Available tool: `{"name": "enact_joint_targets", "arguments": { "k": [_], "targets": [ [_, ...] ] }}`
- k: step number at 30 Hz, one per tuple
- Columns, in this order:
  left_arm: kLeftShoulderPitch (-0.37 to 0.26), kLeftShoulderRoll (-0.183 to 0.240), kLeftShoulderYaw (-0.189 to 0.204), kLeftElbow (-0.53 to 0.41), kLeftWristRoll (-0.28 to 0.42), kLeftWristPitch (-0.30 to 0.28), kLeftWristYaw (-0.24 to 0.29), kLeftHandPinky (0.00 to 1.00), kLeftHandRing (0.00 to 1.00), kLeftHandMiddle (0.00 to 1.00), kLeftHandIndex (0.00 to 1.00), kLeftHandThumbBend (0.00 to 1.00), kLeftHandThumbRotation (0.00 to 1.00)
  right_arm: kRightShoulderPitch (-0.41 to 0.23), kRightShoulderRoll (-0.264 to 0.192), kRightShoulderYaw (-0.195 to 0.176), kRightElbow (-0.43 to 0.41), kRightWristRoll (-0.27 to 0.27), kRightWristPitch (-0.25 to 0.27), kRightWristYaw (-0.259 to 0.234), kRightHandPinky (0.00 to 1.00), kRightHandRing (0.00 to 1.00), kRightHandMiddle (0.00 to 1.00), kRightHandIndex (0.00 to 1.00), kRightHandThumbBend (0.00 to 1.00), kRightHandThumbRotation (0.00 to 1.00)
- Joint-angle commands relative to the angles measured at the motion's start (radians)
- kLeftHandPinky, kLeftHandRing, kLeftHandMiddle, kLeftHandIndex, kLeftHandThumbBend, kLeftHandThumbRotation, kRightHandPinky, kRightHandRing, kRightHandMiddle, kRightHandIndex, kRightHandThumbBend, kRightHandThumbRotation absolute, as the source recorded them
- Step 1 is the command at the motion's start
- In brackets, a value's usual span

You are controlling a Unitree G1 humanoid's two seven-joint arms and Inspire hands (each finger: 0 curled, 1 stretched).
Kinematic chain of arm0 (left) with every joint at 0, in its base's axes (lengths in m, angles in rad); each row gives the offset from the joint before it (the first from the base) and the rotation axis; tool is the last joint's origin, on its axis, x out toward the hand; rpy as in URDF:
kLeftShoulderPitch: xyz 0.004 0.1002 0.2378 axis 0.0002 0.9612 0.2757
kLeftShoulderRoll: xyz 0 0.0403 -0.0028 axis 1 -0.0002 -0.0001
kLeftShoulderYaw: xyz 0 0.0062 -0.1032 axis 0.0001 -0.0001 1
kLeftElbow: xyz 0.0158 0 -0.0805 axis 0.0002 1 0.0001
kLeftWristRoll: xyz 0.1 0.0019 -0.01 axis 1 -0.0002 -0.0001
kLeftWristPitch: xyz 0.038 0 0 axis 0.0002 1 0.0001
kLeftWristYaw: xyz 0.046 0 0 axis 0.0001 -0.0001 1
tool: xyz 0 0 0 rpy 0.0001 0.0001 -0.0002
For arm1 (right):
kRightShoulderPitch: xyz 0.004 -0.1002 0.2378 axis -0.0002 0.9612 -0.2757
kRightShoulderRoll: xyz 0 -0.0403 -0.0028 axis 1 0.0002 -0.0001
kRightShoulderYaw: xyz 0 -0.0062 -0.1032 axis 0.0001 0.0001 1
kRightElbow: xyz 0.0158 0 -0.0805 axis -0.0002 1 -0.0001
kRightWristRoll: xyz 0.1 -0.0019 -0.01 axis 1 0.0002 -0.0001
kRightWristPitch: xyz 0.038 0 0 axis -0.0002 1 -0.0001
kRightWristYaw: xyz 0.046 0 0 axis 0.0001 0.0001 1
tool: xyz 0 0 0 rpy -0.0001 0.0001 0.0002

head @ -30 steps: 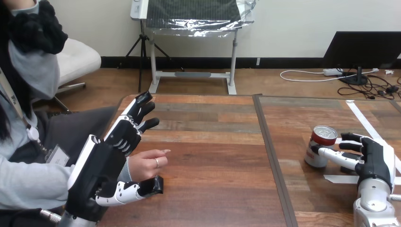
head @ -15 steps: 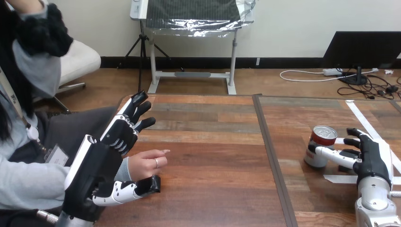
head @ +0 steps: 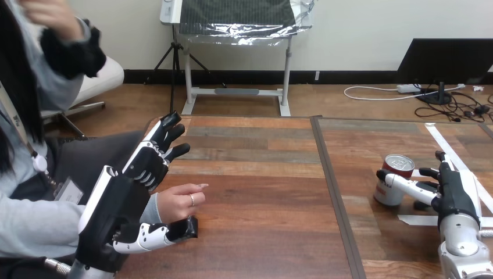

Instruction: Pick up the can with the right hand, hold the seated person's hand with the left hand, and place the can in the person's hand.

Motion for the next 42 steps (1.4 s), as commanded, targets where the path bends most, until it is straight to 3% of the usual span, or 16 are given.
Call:
{"name": "enact_joint_targets", "arguments": {
  "k": [1, 8, 9, 10, 12, 18, 21, 24, 25, 27, 28, 30, 37, 42],
  "targets": [
    [-0.069, -0.005, 0.006, 0.007, -0.013, -0.009, -0.005, 0.88, 0.96, 0.99, 0.94, 1.0, 0.44, -0.083, 0.015, 0.009, -0.027, 0.001, 0.009, 0.019, 0.92, 0.98, 0.99, 1.0, 1.0, 0.43],
    [-0.065, -0.004, 0.006, 0.003, -0.002, -0.008, 0.003, 0.88, 0.96, 0.99, 0.94, 1.0, 0.45, -0.086, 0.017, 0.003, -0.026, 0.008, -0.004, 0.031, 0.99, 1.0, 1.0, 1.0, 1.0, 0.45],
    [-0.065, -0.006, 0.004, 0.001, -0.002, -0.011, 0.003, 0.87, 0.96, 0.98, 0.94, 1.0, 0.45, -0.092, 0.021, -0.006, -0.025, 0.016, -0.01, 0.038, 0.88, 1.0, 1.0, 1.0, 1.0, 0.45],
    [-0.065, -0.008, 0.003, 0.0, -0.001, -0.012, 0.003, 0.87, 0.96, 0.98, 0.94, 1.0, 0.45, -0.097, 0.024, -0.012, -0.023, 0.022, -0.014, 0.043, 0.78, 0.92, 0.93, 1.0, 1.0, 0.44],
    [-0.065, -0.009, 0.001, -0.001, -0.003, -0.012, -0.001, 0.88, 0.96, 0.98, 0.94, 1.0, 0.46, -0.105, 0.028, -0.017, -0.022, 0.027, -0.018, 0.046, 0.7, 0.87, 0.88, 1.0, 1.0, 0.44],
    [-0.063, -0.01, -0.003, -0.006, -0.011, -0.004, -0.011, 0.88, 0.97, 0.99, 0.95, 1.0, 0.45, -0.119, 0.033, -0.019, -0.019, 0.034, -0.012, 0.044, 0.68, 0.88, 0.88, 1.0, 1.0, 0.42],
    [-0.06, -0.012, -0.001, -0.008, -0.002, -0.006, -0.003, 0.89, 0.97, 0.99, 0.94, 1.0, 0.45, -0.126, 0.036, -0.023, -0.017, 0.037, -0.009, 0.043, 0.57, 0.77, 0.79, 1.0, 1.0, 0.41],
    [-0.058, -0.013, -0.001, -0.01, 0.002, -0.008, 0.0, 0.89, 0.97, 0.99, 0.94, 1.0, 0.45, -0.134, 0.039, -0.022, -0.016, 0.038, -0.002, 0.041, 0.41, 0.56, 0.59, 1.0, 1.0, 0.4],
    [-0.056, -0.014, -0.001, -0.012, 0.003, -0.009, 0.002, 0.89, 0.97, 0.99, 0.94, 1.0, 0.45, -0.136, 0.039, -0.019, -0.016, 0.035, 0.0, 0.038, 0.4, 0.58, 0.63, 1.0, 1.0, 0.4],
    [-0.054, -0.015, -0.001, -0.014, 0.008, -0.011, 0.006, 0.89, 0.96, 0.99, 0.94, 1.0, 0.45, -0.141, 0.041, -0.012, -0.016, 0.028, 0.002, 0.031, 0.41, 0.64, 0.69, 1.0, 1.0, 0.4],
    [-0.053, -0.015, -0.001, -0.015, 0.01, -0.013, 0.008, 0.89, 0.96, 0.98, 0.94, 1.0, 0.46, -0.143, 0.041, -0.009, -0.017, 0.025, 0.001, 0.028, 0.49, 0.73, 0.76, 1.0, 1.0, 0.4],
    [-0.05, -0.015, -0.001, -0.018, 0.016, -0.014, 0.013, 0.88, 0.96, 0.98, 0.94, 1.0, 0.46, -0.147, 0.043, -0.005, -0.016, 0.021, 0.002, 0.025, 0.56, 0.8, 0.81, 1.0, 1.0, 0.4],
    [-0.04, -0.017, -0.004, -0.033, 0.018, -0.008, 0.022, 0.87, 0.96, 0.98, 0.94, 1.0, 0.46, -0.159, 0.049, 0.001, -0.014, 0.016, 0.011, 0.024, 0.7, 0.89, 0.89, 1.0, 1.0, 0.4],
    [-0.035, -0.018, -0.005, -0.04, 0.018, -0.011, 0.025, 0.87, 0.96, 0.98, 0.94, 1.0, 0.46, -0.166, 0.054, 0.007, -0.014, 0.012, 0.017, 0.019, 0.72, 0.9, 0.89, 1.0, 1.0, 0.39]
  ]
}}
